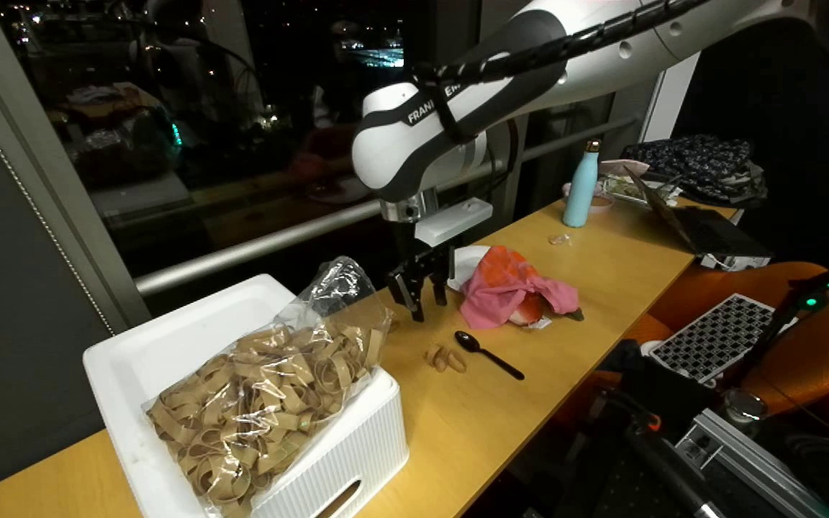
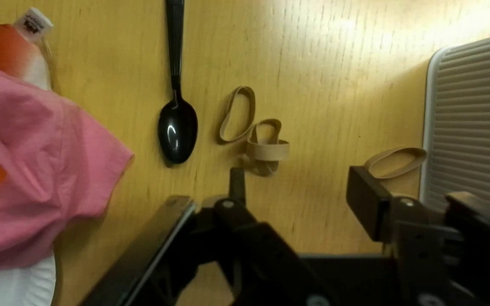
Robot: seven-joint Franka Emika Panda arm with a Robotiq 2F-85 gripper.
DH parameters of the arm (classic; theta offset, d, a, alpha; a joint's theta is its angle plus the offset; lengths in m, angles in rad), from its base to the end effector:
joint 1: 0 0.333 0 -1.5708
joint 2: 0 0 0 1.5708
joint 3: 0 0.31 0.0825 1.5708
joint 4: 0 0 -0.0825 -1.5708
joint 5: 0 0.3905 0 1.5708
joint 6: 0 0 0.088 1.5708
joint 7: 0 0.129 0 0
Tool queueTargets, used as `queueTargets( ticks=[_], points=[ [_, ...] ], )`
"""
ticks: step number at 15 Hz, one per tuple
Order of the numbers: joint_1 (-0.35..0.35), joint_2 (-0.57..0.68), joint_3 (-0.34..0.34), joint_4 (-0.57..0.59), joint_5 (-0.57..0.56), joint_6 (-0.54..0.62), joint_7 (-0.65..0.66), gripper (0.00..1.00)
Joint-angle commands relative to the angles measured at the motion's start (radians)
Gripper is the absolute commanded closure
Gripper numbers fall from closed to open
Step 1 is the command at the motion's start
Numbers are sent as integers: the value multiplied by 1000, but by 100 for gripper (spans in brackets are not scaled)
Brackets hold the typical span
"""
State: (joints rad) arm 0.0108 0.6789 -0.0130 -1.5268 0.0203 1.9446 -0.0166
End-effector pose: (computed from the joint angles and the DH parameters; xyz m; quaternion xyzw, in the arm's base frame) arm 0.6739 0.0012 0.2100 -0.9915 -0.0031 0.1301 0.0059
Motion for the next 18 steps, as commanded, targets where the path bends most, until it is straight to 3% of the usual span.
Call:
queueTargets(
  ticks=[1,2,5,6,8,11,17,18],
  points=[
    [-5,-60,10,-31,8,-1,15,5],
    [-4,-79,14,-41,15,-11,16,1],
    [2,-129,19,-74,17,-29,21,0],
    [3,-148,22,-89,18,-25,23,25],
    [2,-187,29,-118,27,-16,27,30],
    [-2,-241,48,-159,69,16,24,54],
    [-19,-265,83,-235,279,148,-24,99],
    [-18,-261,88,-244,301,179,-35,100]
  ],
)
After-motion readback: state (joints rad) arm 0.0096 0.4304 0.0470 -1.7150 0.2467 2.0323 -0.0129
